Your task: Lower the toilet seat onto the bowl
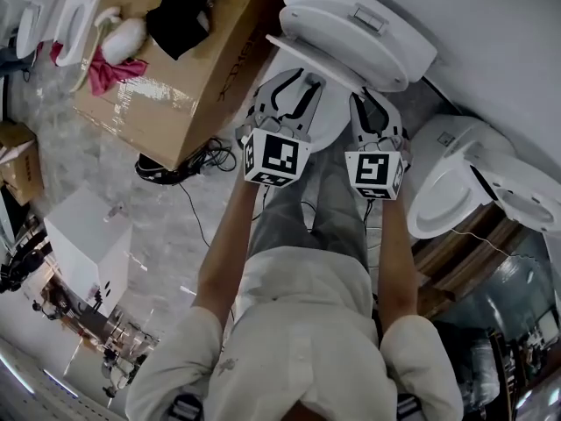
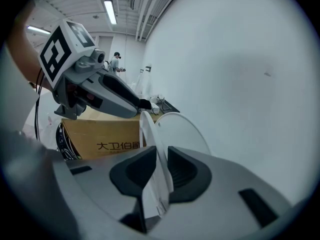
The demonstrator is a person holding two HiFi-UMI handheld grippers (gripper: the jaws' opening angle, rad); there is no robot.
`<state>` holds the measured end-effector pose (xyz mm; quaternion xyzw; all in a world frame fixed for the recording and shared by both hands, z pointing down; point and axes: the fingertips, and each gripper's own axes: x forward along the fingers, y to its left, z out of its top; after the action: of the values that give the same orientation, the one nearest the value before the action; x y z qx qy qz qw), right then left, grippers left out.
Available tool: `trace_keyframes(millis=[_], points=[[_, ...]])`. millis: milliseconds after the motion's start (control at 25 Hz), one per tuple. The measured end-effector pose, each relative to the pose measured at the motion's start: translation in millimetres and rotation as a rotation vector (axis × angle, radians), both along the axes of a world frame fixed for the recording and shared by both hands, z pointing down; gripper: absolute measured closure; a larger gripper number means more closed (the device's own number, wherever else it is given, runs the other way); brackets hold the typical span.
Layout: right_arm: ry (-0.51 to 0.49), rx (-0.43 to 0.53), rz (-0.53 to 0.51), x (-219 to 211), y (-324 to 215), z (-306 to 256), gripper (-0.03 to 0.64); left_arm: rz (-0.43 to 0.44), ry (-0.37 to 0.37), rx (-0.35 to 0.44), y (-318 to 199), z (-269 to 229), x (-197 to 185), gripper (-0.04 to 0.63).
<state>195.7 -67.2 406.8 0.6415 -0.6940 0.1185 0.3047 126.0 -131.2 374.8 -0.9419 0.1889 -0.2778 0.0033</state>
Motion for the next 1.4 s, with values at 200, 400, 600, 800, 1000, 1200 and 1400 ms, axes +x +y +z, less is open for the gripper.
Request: trace_keyframes(millis=[200, 400, 600, 800, 1000, 1200, 1400], points=[[0.009, -0.007, 0.003, -17, 13, 2, 0.537, 0.003, -0.002, -0.004, 9, 8, -17, 0.426], [0.014, -0.012, 0.0, -32, 23, 6, 0.535, -0.001, -0.006, -0.009, 18, 18, -31, 0.419], [0.018, -0.01, -0.017, -47, 30, 8, 0.534, -0.016, -0.002, -0.021, 25, 27, -44, 0.414], [0.023, -0.026, -0.023, -60, 39, 14, 0.532, -0.042, 0.009, -0.035, 29, 33, -57, 0.416], [0.027, -0.04, -0.04, -74, 48, 21, 0.532, -0.064, 0.019, -0.049, 33, 41, -70, 0.415], [0.032, -0.065, -0.048, -86, 58, 31, 0.532, -0.064, 0.018, -0.055, 39, 49, -82, 0.41], [0.036, -0.086, -0.055, -97, 66, 37, 0.531, -0.061, 0.014, -0.061, 46, 56, -93, 0.408]])
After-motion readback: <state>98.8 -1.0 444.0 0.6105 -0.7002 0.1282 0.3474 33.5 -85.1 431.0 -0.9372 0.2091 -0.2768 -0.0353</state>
